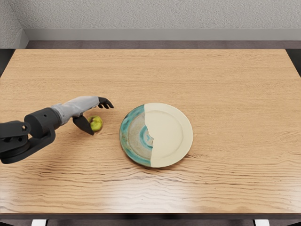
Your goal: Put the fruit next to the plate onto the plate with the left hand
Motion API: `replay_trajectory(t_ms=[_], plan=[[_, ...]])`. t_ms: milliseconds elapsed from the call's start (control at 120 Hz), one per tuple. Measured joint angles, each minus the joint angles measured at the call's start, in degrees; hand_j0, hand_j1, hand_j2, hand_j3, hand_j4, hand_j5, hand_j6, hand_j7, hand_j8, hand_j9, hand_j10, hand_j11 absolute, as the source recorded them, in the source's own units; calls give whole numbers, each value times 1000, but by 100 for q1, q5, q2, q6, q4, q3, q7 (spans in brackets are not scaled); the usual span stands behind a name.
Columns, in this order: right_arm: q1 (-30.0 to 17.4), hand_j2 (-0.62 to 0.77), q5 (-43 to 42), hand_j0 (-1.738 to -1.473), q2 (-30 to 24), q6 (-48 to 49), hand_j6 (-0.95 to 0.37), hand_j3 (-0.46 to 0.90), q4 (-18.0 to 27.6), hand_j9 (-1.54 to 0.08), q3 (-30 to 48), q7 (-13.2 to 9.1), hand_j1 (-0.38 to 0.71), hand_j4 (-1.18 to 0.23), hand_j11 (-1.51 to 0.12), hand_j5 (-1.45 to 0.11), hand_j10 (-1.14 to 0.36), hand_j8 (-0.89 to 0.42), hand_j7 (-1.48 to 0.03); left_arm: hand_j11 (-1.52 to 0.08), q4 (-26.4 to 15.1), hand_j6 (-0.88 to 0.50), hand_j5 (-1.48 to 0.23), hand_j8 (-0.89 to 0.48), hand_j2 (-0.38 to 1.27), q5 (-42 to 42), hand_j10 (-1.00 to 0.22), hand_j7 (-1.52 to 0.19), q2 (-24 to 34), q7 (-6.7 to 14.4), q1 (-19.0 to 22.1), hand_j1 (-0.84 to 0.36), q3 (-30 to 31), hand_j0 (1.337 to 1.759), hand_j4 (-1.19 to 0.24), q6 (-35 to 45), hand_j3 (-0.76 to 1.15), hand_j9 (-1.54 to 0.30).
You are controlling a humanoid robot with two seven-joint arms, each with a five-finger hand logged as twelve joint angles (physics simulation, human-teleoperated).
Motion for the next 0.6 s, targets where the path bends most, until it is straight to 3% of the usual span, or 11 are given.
replay_trajectory(t_ms=[600], plan=[[0, 0, 0, -1658, 0, 0, -1, 0, 0, 0, 0, 0, -349, -1, 0, 0, 0, -1, 0, -473, 145, -367, -474, -367, 78, -58, -366, -474, -9, -103, 79, -87, 135, 1658, -366, 124, 0, -473]])
